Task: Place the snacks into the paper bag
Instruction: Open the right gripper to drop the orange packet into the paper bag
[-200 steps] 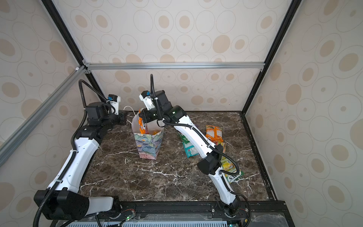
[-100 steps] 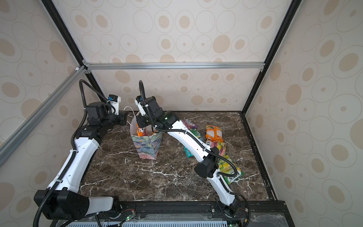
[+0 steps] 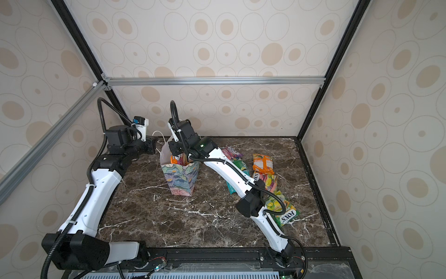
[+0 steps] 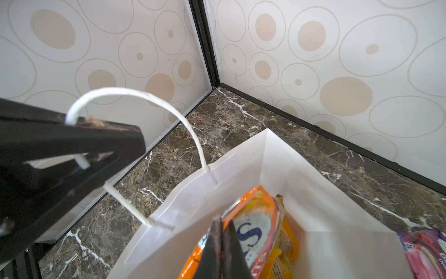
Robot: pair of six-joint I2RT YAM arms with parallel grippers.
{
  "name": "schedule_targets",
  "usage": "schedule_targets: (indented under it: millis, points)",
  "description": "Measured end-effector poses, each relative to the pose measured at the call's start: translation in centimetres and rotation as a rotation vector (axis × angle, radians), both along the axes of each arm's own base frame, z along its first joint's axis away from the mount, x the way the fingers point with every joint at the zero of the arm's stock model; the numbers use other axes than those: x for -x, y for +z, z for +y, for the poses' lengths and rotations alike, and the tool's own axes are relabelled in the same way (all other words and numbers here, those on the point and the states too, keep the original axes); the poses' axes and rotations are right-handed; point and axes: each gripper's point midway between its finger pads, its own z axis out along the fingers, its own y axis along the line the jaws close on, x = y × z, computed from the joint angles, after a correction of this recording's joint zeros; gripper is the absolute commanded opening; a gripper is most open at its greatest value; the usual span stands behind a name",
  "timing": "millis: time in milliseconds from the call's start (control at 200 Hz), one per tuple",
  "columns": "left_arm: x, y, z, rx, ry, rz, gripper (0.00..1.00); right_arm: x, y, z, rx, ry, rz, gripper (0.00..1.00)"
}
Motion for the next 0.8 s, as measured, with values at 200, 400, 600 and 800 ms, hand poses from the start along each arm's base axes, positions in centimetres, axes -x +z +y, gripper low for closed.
schedule_targets:
  millis: [200, 400, 600, 800]
  points:
    - [0.1, -0.1, 0.0, 0.001, -0.002, 0.004, 0.01, -0.3, 0.9, 0.3, -0.025, 0.004, -0.030, 0.22]
    - [0.1, -0.1, -0.1, 0.002, -0.004, 0.004, 0.01, -0.4, 1.8, 0.5, -0.043, 0.006, -0.058, 0.24]
    - [0.1, -0.1, -0.1, 0.002, -0.004, 0.004, 0.01, -0.4, 1.8, 0.4, -0.029, 0.015, -0.068, 0.23]
    - [0.1, 0.0, -0.2, 0.004, -0.009, 0.003, 0.01, 0.2, 2.5, 0.2, -0.022, 0.043, -0.084, 0.23]
